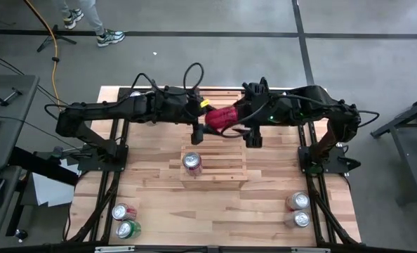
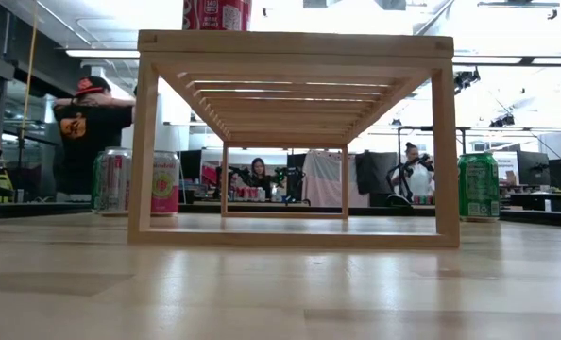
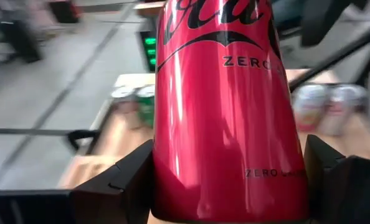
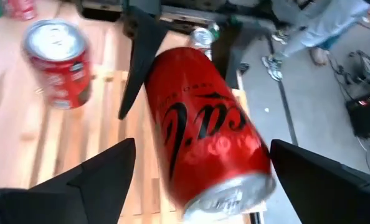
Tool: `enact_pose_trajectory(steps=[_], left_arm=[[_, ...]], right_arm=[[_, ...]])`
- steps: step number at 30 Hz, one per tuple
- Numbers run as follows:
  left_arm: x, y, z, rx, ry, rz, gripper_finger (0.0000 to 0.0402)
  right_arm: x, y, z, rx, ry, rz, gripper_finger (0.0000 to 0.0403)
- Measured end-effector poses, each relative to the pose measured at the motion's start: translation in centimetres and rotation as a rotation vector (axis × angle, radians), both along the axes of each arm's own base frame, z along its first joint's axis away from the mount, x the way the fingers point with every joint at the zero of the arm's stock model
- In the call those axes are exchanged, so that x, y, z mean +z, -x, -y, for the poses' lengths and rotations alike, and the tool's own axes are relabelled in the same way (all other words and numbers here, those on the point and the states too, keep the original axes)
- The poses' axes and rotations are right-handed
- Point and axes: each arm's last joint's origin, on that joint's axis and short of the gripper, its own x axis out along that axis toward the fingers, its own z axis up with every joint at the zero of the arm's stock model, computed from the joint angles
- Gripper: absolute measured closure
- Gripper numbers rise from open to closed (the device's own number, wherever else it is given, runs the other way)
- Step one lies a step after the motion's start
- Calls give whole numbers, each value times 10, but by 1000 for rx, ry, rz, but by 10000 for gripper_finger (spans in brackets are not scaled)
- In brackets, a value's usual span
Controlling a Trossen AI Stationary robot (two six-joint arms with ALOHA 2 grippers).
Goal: Place canned beverage on shelf
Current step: Put the red-black soda can on the shelf aligned with the other red soda can
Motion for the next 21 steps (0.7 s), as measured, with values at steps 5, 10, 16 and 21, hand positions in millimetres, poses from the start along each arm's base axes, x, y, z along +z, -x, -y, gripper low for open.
enact_pose_trajectory(steps=[5,10,16,21], left_arm=[[7,26,-8,147,-19,-51,190],[7,43,-7,118,84,102,190],[-28,44,9,-99,314,580,192],[-60,37,16,-190,498,871,193]], right_arm=[[7,21,3,-58,-60,8,45],[15,50,7,-158,-150,26,44],[31,80,8,-214,-197,157,43],[45,79,2,-195,-234,317,43]])
